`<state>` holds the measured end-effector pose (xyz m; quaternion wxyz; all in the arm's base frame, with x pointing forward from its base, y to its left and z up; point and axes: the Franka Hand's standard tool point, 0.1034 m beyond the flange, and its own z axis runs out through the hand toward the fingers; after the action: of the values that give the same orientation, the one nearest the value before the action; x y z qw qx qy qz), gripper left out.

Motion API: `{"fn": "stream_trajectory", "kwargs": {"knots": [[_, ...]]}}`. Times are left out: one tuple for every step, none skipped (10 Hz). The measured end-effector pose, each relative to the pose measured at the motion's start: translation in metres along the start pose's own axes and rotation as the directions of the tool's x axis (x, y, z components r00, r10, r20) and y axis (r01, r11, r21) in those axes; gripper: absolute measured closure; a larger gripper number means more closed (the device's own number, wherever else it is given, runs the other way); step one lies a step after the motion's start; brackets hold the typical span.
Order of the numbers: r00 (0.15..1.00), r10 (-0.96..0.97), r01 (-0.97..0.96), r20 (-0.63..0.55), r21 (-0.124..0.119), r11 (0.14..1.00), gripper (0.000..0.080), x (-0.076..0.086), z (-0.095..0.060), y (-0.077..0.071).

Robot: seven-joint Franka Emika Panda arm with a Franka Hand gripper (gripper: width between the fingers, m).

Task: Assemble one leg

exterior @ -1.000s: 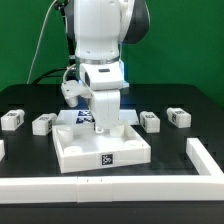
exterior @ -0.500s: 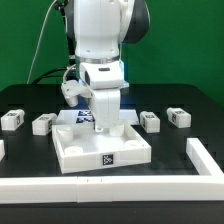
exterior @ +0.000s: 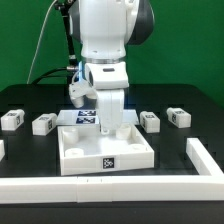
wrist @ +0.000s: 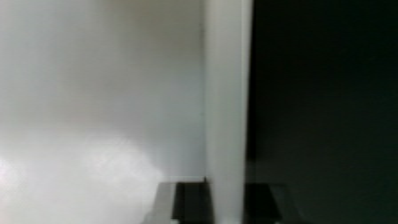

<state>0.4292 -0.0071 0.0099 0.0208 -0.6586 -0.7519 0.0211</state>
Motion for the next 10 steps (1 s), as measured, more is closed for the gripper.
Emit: {"fn": "stream_trajectory", "kwargs": {"knots": [[1.0,0.031,-0.031,-0.002,-0.01,0.999,0.0736,0.006,-0.001,0.009],[0.998,0.063,-0.063,-0.004,-0.017,0.998,0.0736,0.013,-0.001,0.016],[0.997,0.075,-0.076,-0.007,-0.024,0.997,0.0736,0.023,-0.001,0.023],[0.997,0.081,-0.081,-0.009,-0.032,0.996,0.0736,0.029,-0.002,0.032],[0.996,0.093,-0.094,-0.011,-0.041,0.995,0.0736,0.034,-0.003,0.041],[0.995,0.099,-0.099,-0.014,-0.05,0.994,0.0736,0.041,-0.003,0.05],[0.994,0.108,-0.109,-0.017,-0.057,0.992,0.0736,0.048,-0.004,0.059],[0.993,0.12,-0.121,-0.017,-0.055,0.991,0.0736,0.057,-0.004,0.065],[0.991,0.133,-0.133,-0.015,-0.047,0.99,0.0736,0.068,-0.005,0.071],[0.99,0.138,-0.139,-0.015,-0.046,0.989,0.0736,0.074,-0.006,0.075]]}}
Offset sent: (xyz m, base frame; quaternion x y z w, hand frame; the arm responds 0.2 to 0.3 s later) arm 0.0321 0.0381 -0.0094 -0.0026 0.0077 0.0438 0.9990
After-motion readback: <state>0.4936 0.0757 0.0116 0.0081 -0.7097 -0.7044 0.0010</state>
